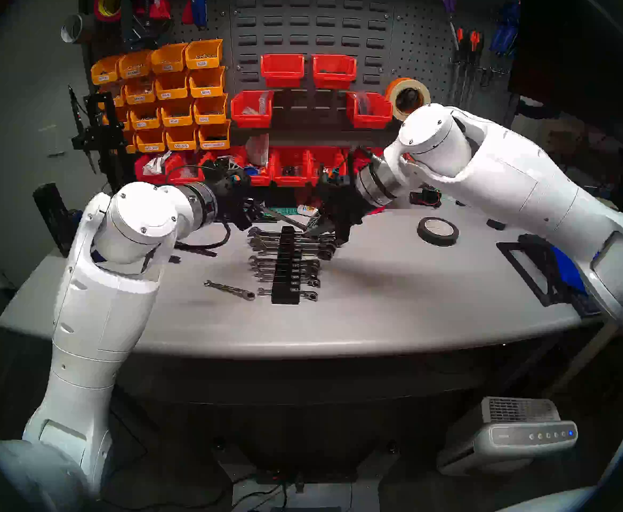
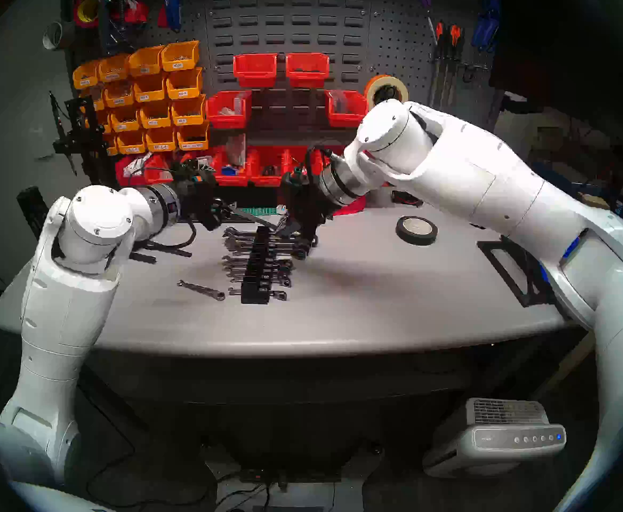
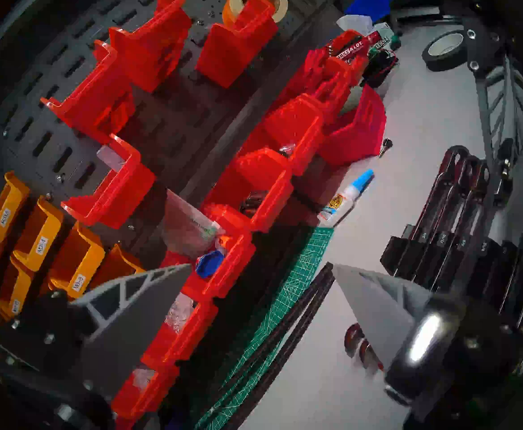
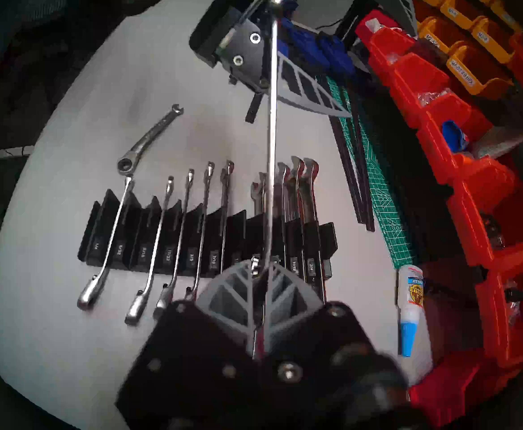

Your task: Put the wrenches on the table into the correct slot in the case

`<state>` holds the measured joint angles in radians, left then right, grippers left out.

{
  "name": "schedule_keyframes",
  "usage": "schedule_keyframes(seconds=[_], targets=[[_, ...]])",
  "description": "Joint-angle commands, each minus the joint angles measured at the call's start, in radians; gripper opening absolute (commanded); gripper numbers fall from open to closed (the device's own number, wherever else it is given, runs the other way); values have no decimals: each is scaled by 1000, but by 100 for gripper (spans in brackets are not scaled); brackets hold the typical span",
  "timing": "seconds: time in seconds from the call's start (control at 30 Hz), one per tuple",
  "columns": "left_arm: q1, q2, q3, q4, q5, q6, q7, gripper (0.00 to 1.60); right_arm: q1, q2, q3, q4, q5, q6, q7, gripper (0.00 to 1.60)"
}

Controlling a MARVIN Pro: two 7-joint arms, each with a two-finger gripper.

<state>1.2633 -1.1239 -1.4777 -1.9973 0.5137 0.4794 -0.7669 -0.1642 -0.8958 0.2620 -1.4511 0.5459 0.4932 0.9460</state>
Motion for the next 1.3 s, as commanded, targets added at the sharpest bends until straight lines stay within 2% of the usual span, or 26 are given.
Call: schedule_keyframes(seconds=[0.0, 0.13, 0.27, 0.43, 0.67, 1.0, 1.27], targets=[[0, 9, -8, 3, 19, -49, 42, 160, 8, -25, 54, 18, 54, 15, -25, 0], [12, 14, -7, 4, 28, -68, 53, 160, 6, -34, 59, 24, 50, 17, -57, 0], [40, 18, -11, -14, 28, -65, 46, 160, -1, -54, 83, 50, 103, 45, -52, 0], [78, 48, -9, -37, 43, -74, 31, 160, 14, -69, 86, 83, 140, 91, -19, 0], [117, 62, -15, -55, 51, -87, 28, 160, 28, -83, 69, 101, 149, 142, 8, 0], [88, 56, 15, -14, 74, -119, 41, 160, 3, -69, 74, 88, 173, 180, 15, 0], [92, 63, 33, -44, 89, -117, 28, 160, 0, -33, 68, 63, 172, 213, 19, 0]])
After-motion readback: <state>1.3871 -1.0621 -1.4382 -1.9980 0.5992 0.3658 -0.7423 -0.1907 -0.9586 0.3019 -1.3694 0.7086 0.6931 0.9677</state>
